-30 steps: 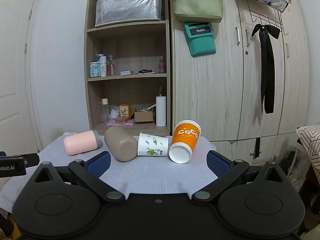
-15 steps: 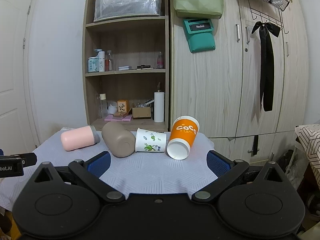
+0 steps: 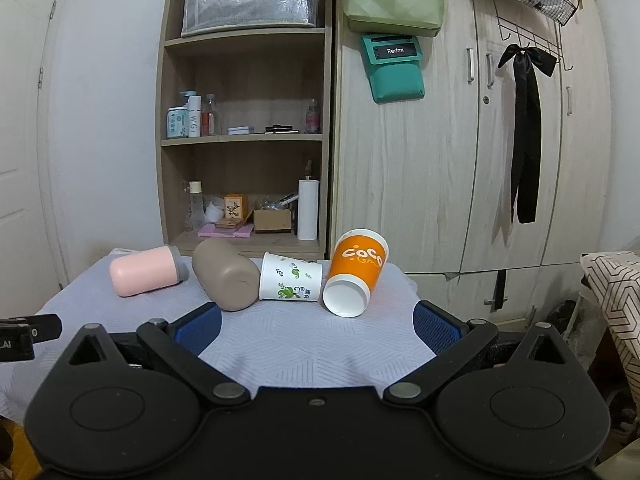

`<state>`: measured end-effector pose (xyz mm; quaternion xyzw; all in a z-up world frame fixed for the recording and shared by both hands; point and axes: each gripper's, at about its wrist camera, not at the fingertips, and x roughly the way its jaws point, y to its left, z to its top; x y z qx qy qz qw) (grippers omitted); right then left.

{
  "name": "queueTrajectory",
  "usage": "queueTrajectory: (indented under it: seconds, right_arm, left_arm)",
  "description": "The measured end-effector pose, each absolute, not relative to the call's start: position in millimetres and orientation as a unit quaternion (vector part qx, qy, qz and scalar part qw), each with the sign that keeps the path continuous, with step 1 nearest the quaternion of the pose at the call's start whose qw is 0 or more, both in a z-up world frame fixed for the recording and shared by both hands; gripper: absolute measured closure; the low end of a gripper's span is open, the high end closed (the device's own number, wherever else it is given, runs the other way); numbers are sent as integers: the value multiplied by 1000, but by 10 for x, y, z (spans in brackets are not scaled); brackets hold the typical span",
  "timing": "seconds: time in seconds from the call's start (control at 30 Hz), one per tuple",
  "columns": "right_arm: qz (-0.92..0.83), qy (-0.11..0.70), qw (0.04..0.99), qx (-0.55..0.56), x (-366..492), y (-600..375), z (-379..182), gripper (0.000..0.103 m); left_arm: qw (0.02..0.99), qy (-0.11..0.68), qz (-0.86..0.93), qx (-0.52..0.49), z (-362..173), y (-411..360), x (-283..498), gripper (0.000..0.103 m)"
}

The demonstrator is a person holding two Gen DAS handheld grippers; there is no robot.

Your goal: Flip cup upright

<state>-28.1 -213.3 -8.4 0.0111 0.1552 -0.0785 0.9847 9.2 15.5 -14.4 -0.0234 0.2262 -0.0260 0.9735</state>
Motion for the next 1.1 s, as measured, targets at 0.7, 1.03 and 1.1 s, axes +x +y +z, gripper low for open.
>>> queueTrajectory:
  seconds: [0.7, 1.03, 1.1]
  right_arm:
    - [-77, 164, 983, 4, -256, -2083, -110, 0]
    - [-77, 163, 984, 4, -262, -2079, -109, 0]
    - [-77, 163, 984, 5, -265, -2079, -115, 0]
  left_arm:
    - [978, 205, -23, -35, -98, 222, 26, 0]
    - [977, 208, -28, -38, -82, 233, 2, 0]
    - [977, 210, -27, -39, -85, 238, 8, 0]
